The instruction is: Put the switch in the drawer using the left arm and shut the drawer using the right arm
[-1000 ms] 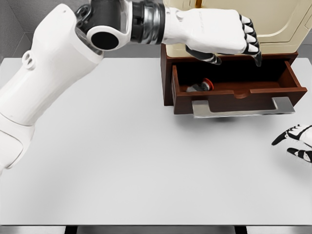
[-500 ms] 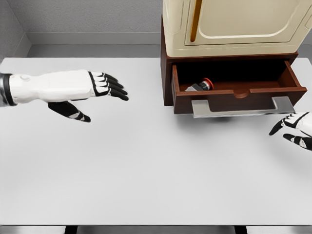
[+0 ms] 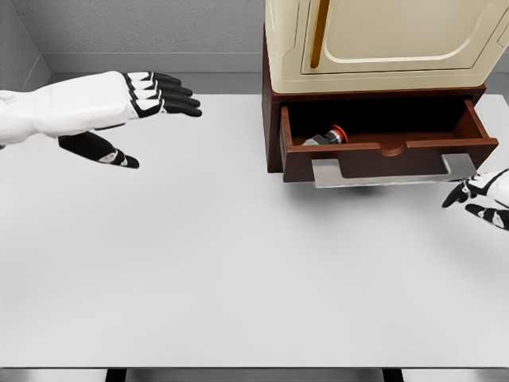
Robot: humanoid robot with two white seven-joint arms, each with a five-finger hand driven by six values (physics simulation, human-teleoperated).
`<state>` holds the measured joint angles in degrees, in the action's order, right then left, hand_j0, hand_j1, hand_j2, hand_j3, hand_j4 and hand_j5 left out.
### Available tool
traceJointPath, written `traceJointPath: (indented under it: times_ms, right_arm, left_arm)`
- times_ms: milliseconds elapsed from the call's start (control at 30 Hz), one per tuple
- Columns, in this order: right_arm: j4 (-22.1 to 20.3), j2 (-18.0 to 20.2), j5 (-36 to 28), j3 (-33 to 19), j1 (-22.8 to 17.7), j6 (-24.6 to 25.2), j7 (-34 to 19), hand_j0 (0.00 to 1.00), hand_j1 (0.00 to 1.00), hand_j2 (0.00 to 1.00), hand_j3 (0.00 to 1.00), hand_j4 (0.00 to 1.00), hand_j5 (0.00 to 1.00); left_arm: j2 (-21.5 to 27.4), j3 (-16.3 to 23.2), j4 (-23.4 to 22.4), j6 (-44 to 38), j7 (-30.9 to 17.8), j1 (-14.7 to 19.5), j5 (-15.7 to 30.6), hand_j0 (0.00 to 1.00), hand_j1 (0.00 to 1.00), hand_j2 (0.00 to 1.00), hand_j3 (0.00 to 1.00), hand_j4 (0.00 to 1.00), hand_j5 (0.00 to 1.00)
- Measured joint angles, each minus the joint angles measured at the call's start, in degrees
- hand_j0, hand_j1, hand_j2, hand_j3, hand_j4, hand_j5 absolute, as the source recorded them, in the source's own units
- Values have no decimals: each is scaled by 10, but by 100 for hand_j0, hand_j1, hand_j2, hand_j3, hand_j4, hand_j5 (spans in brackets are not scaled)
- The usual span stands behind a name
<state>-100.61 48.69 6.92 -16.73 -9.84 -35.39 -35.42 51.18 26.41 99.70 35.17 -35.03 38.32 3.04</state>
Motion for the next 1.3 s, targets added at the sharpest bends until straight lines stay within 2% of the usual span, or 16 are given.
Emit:
traceJointPath:
  times_ms: [133,400,800,1233,1300]
  right_arm:
    - [4,3,9,10,4,15,-3,53,53,53,53,53,53]
    - [6,2,21,16,24,6,-5,53,53,53,53,53,53]
    - [7,0,7,18,30,4,-2,53,53,53,53,53,53]
    - [10,-8,-6,21,40,2,3,53,53,53,53,53,53]
    - [13,-11,-6,25,61,2,3,53,53,53,53,53,53]
  left_arm:
    - [0,-3,3,0,0,5,0,100,100,100,100,100,100]
    - [-1,-5,4,0,0,7,0,100,100,100,100,100,100]
    - [-1,-6,6,0,0,11,0,100,100,100,100,100,100]
    - [-5,-3,6,0,0,0,0,100,100,100,100,100,100]
    - [-6,-2,6,0,0,0,0,100,100,100,100,100,100]
